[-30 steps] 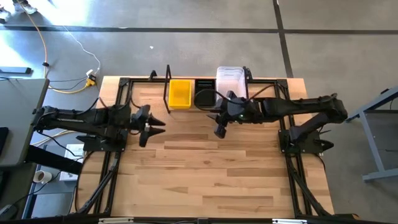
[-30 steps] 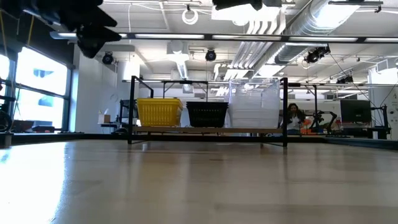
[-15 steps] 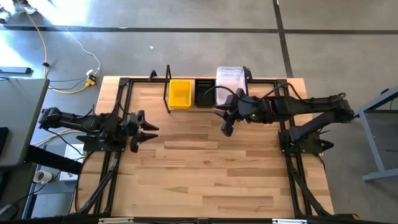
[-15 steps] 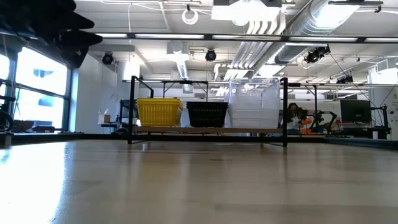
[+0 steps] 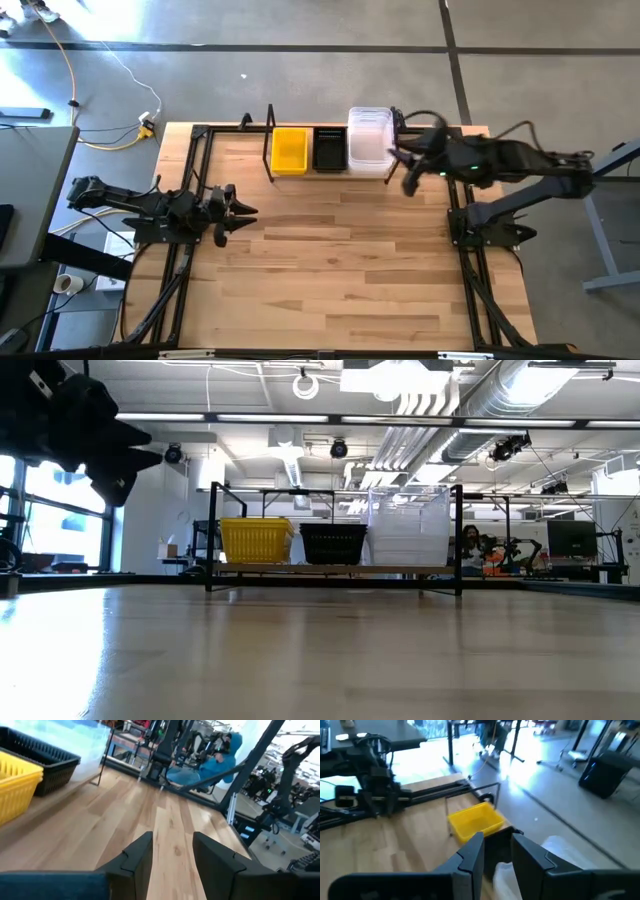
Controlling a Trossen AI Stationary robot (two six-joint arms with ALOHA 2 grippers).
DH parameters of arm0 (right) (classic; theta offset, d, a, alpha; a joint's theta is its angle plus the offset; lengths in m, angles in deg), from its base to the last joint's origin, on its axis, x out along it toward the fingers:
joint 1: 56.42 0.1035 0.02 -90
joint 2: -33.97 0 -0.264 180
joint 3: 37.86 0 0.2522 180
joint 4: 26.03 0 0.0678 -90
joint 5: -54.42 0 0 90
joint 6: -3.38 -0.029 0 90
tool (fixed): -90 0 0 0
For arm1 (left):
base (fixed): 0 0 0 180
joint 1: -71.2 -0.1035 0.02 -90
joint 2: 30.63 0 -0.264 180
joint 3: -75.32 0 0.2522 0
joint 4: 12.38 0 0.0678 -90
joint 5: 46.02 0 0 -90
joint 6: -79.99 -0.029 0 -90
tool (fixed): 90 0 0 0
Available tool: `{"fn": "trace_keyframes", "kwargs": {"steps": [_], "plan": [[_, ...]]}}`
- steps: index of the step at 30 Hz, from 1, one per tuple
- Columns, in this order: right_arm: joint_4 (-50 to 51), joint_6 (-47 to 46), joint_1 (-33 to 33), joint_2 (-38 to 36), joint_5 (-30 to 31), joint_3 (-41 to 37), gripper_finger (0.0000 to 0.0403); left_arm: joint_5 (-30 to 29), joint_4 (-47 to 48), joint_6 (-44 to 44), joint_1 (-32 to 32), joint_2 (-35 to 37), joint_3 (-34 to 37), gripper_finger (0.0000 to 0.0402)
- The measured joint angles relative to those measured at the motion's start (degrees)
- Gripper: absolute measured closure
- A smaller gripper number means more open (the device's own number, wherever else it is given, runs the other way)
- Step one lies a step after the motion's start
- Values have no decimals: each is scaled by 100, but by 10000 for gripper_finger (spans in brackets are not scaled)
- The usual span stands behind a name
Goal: Stack baskets on shelf by color
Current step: Return to Home Position
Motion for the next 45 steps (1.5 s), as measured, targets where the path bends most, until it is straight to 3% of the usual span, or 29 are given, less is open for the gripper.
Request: {"fn": "trace_keyframes", "kwargs": {"steps": [6, 21, 27, 41, 45], "plan": [[-80, 35, 2, -1247, 698, -1035, 318, -44, -78, -236, 0, -16, -20, 279], [-1681, -44, 0, -3981, 403, -4262, 318, -173, 209, -689, -2, -19, -20, 279], [-2018, -66, 0, -4637, 359, -5099, 318, -172, 209, -674, -2, -19, -20, 279], [-2369, -46, 0, -5670, -828, -6253, 318, -170, 203, -672, -2, -19, -20, 279], [-2361, -223, 2, -6004, -921, -6604, 318, -170, 202, -672, -2, -19, -20, 279]]}}
